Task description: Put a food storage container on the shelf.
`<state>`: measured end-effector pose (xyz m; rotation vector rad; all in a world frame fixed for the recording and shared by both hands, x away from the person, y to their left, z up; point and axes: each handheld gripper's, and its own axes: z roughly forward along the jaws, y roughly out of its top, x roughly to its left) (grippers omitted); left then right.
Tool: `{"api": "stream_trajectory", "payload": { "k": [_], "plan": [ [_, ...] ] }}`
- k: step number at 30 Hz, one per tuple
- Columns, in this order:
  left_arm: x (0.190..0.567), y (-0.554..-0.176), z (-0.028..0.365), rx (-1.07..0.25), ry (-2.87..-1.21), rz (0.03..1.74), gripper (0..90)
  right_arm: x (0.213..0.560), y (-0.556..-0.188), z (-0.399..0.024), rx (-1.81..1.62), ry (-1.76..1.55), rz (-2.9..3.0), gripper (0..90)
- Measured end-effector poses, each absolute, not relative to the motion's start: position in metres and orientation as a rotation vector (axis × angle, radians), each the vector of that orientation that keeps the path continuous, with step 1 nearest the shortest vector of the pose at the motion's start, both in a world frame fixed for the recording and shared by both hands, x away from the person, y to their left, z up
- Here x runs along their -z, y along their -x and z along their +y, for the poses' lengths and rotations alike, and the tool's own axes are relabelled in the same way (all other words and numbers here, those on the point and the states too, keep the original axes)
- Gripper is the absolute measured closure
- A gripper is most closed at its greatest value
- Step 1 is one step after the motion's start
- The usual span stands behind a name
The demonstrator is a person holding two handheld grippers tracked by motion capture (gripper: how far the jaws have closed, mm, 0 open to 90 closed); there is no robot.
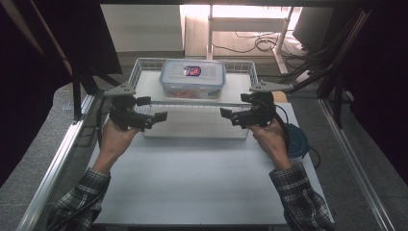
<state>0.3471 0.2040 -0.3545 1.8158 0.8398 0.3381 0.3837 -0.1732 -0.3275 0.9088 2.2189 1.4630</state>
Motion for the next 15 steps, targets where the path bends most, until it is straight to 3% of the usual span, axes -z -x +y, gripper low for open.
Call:
{"api": "stream_trajectory", "payload": {
  "k": [15],
  "plan": [
    [0.406,-0.301,0.207,-0.331,-1.805,0.856,3.8,0.366,-0.339,-0.188,-1.414,-0.833,2.248,1.5]
  ]
}}
